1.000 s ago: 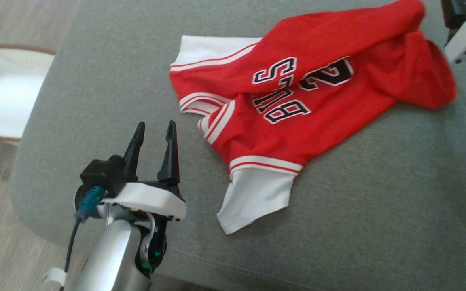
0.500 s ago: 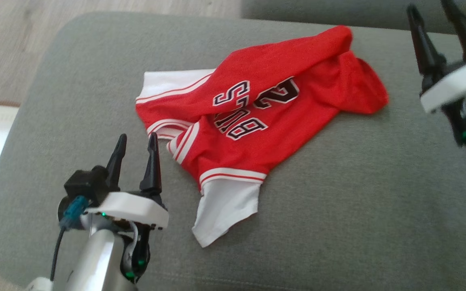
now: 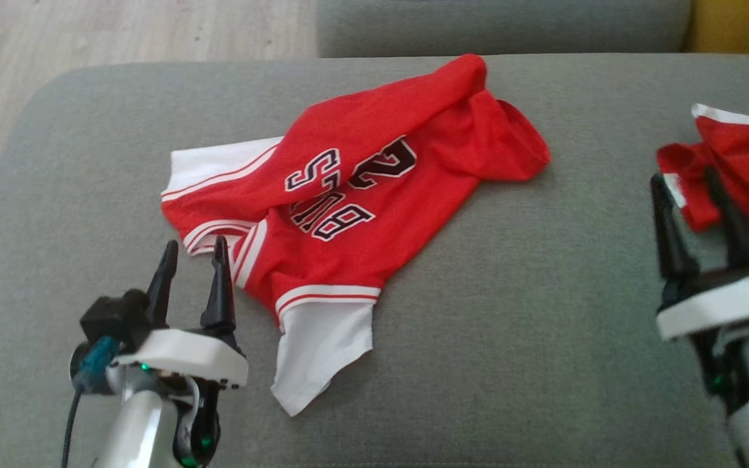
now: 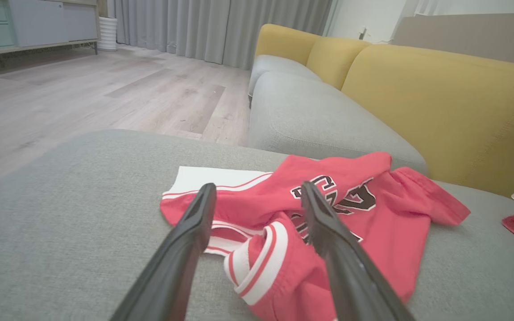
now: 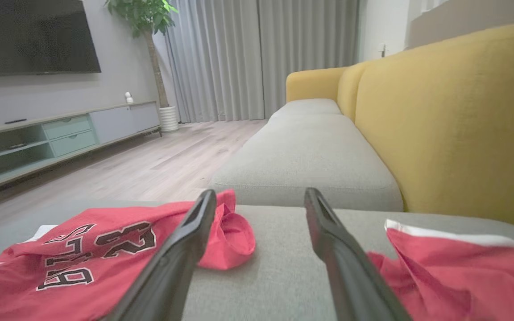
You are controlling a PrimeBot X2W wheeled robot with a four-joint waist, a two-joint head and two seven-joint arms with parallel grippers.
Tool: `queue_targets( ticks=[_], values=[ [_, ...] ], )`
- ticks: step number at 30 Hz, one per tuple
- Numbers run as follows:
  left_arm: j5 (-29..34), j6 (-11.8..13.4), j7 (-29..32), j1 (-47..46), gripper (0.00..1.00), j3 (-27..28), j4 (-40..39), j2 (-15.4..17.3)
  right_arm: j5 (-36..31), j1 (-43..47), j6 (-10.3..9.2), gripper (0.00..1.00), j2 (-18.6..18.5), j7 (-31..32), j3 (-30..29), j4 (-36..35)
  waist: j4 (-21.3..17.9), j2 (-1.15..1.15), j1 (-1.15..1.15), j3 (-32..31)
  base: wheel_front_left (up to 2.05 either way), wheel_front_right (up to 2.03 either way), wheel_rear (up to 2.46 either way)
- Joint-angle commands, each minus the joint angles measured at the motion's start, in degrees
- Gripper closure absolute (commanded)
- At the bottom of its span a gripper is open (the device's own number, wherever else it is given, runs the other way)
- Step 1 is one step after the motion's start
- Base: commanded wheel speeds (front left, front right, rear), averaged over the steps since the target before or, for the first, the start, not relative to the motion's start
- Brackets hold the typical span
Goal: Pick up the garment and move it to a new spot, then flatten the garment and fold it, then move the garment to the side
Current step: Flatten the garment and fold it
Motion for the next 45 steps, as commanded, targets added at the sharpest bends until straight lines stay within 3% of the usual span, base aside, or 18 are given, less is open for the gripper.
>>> queue_targets(
  ticks=[1,8,13,18,28,33,39,40,41,45],
  values=[
    [0.0,-0.2,-0.6,-1.3,0.00,1.6,-1.7,1.2,-1.4,0.9,0.40,0.00,0.6,-0.6,-0.5,-2.5,-1.1,0.00,0.00,-0.1,0.00,0.00,0.00],
    [-0.8,-0.8,0.7,-1.4,0.00,0.8,-1.3,1.2,-3.6,3.9,0.40,0.00,4.1,0.5,-2.4,-4.9,-2.4,0.00,0.00,-0.1,0.00,0.00,0.00],
    [-5.8,-3.4,5.5,-1.9,0.00,1.1,-0.9,1.0,-4.3,4.1,0.40,0.00,4.8,1.6,-3.6,-6.5,-2.9,0.00,0.00,0.2,0.00,0.00,0.00],
    [-11.9,-6.1,19.2,-4.6,0.00,1.0,-0.5,3.7,-4.8,4.4,0.40,0.00,5.1,2.4,-4.8,-7.4,-3.0,0.00,0.00,0.5,0.00,0.00,0.00],
    [-24.5,-7.3,56.1,-11.0,0.00,-1.0,-0.7,10.5,-4.8,4.0,0.40,0.00,6.9,2.7,-4.8,-6.9,-5.0,0.00,0.00,0.4,0.00,0.00,0.00],
    [-26.7,-7.3,65.5,-12.4,0.00,-2.7,0.7,12.8,-4.4,3.6,0.40,0.00,7.1,2.5,-5.0,-6.2,-6.1,0.00,0.00,0.9,0.00,0.00,0.00],
    [-28.9,-7.2,69.6,-14.9,0.01,-3.6,4.2,12.1,-4.2,3.0,0.40,0.00,7.5,2.3,-4.7,-5.5,-6.7,0.00,0.00,1.1,0.00,0.00,0.00],
    [-29.3,-7.4,70.2,-15.2,0.47,-3.8,4.6,12.0,-4.2,3.0,0.40,0.00,7.5,2.3,-4.7,-5.3,-6.8,0.00,0.00,1.0,0.00,0.00,0.00],
    [-29.2,-7.5,70.6,-15.5,1.00,-4.3,4.9,12.2,-4.2,3.0,0.40,0.00,7.5,2.2,-4.8,-5.2,-6.7,0.00,0.00,1.0,0.00,0.00,0.00],
    [-29.5,-8.1,72.0,-16.3,1.00,-5.3,5.0,13.7,-4.2,3.3,0.40,0.00,7.4,2.1,-5.2,-4.8,-6.2,0.00,0.00,0.3,0.00,0.00,0.00]
  ],
)
